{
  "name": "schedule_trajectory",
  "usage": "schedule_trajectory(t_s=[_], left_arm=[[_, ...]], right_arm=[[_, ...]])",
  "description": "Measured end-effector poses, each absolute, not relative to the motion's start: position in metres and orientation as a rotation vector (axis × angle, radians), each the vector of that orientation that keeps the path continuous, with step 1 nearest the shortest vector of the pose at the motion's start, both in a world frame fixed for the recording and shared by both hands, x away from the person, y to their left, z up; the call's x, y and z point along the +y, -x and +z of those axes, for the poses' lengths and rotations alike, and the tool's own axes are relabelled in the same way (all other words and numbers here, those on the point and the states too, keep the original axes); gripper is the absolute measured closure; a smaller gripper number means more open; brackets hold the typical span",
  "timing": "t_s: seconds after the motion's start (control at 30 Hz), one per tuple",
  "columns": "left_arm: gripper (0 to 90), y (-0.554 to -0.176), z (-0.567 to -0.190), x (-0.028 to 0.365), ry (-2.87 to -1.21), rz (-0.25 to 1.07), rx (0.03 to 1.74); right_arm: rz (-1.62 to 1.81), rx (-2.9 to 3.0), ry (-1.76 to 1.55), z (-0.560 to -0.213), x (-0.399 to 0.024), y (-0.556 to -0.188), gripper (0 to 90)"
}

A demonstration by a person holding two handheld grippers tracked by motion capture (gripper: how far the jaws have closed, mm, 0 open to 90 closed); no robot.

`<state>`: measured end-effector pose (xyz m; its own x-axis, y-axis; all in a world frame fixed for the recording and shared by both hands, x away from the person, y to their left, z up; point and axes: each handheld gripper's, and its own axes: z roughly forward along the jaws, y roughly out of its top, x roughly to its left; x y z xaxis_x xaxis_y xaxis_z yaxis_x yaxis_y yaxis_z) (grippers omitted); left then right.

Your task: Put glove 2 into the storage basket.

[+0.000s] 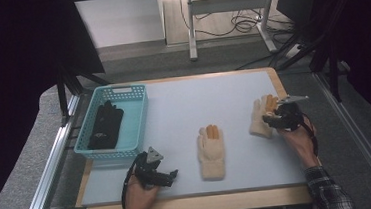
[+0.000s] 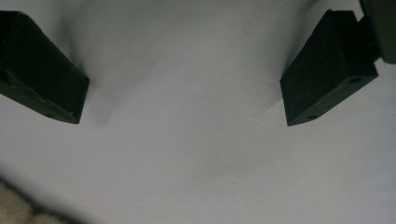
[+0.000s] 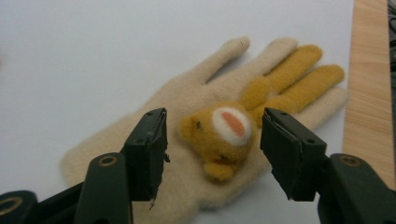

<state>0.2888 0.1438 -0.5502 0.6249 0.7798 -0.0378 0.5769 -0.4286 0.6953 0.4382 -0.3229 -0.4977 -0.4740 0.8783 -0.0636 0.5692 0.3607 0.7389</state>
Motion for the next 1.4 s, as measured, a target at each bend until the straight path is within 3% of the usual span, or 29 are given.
schedule_trajectory(t_s=[0.23, 0.4, 0.47, 0.83, 1.4], left_arm=[[1.3, -0.289, -0.550, 0.144, -2.160, 0.381, 1.058], [1.3, -0.289, -0.550, 0.144, -2.161, 0.380, 1.057], [1.3, -0.289, -0.550, 0.144, -2.161, 0.380, 1.057], [1.2, -0.289, -0.550, 0.144, -2.160, 0.380, 1.058], [1.2, -0.289, -0.550, 0.144, -2.160, 0.380, 1.058]], right_arm=[[0.855, 2.169, -1.318, -0.514, -0.319, -0.452, 39.5], [0.897, 2.149, -1.388, -0.514, -0.321, -0.453, 53.4], [0.894, 2.150, -1.387, -0.512, -0.321, -0.452, 54.7], [0.985, 2.135, -1.319, -0.494, -0.318, -0.433, 55.0], [1.208, 2.239, -1.094, -0.448, -0.273, -0.383, 55.0]])
